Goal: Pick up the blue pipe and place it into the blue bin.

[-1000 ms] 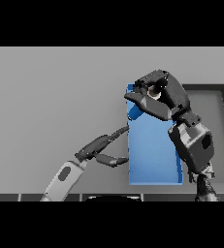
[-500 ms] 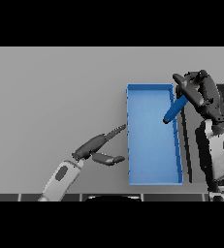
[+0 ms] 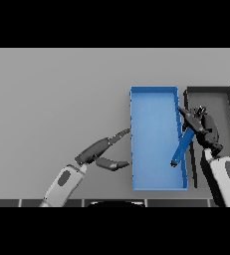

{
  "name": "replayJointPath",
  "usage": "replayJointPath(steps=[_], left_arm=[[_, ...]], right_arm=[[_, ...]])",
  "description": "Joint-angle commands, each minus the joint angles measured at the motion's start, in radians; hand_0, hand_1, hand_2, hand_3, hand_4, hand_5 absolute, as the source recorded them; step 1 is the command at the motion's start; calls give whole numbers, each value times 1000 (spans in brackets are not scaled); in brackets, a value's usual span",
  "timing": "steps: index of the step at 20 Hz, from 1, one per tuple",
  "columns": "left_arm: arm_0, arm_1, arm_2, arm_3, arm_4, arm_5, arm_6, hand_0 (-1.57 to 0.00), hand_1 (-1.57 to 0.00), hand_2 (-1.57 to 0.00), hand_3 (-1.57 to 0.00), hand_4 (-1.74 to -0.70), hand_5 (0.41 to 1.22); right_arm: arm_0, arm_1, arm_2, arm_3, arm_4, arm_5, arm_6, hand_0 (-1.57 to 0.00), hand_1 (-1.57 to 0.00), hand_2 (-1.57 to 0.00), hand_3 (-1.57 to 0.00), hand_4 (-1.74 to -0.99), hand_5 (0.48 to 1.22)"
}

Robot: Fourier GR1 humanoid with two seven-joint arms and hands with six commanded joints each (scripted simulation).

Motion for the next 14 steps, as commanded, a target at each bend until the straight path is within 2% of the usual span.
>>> replayJointPath(steps=[1, 2, 3, 4, 5, 7, 8, 9, 10, 12, 13, 14], left_arm=[[0, 0, -1, 11, -1, -3, -4, 1, 1, 1, 1, -881, 476], [3, -2, -2, -3, 8, -6, -7, 1, 1, 1, 1, -883, 479], [9, -6, -10, -2, 5, -5, -1, 1, 1, 1, 1, -885, 481], [-1, -8, -4, -5, 4, 1, 15, 1, 1, 1, 1, -886, 483], [-6, -3, 1, 1, 7, -3, 17, 1, 1, 1, 1, -885, 486], [-11, -8, -2, 1, 3, 1, 16, 1, 1, 1, 1, -882, 493], [-6, 2, -1, -6, 7, -6, 8, 1, 1, 1, 1, -880, 495], [-1, 2, 0, -9, 8, -3, 7, 1, 1, 1, 1, -880, 497], [2, 0, -3, -1, 8, -5, 8, 1, 1, 1, 1, -881, 497], [-11, -5, 2, 9, 4, 2, 12, 1, 1, 1, 1, -881, 495], [-19, -10, -1, 14, -2, 6, 15, 1, 1, 1, 1, -879, 493], [-15, -4, 1, 6, 3, 2, 9, 1, 1, 1, 1, -878, 491]], right_arm=[[11, -43, 47, 1, -35, -36, 0, -1571, -1571, -1571, -820, -1617, 1221], [29, -64, 80, 3, -49, -42, 0, -1571, -1571, -1571, -681, -1642, 1221], [28, -86, 114, 5, -55, -68, -14, -1571, -1571, -1571, -617, -1662, 1221], [25, -98, 128, 14, -57, -91, -31, -1571, -1571, -1571, -808, -1617, 1199], [30, -105, 143, 21, -60, -115, -64, -1571, -1514, -1454, -960, -1573, 1188], [38, -114, 167, 50, -126, -148, -152, -1005, -968, -930, -614, -1451, 1146], [40, -127, 190, 71, -166, -165, -211, -804, -775, -744, -491, -1385, 1114], [38, -149, 215, 78, -214, -166, -248, -643, -619, -595, -393, -1334, 1135], [16, -183, 257, 90, -252, -142, -254, -514, -495, -476, -314, -1296, 1152], [-38, -257, 357, 114, -279, -119, -262, -329, -317, -304, -201, -1230, 1056], [-63, -298, 412, 120, -280, -105, -226, -263, -253, -243, -160, -1202, 1013], [-75, -313, 452, 122, -292, -91, -92, -210, -202, -194, -128, -1179, 982]])
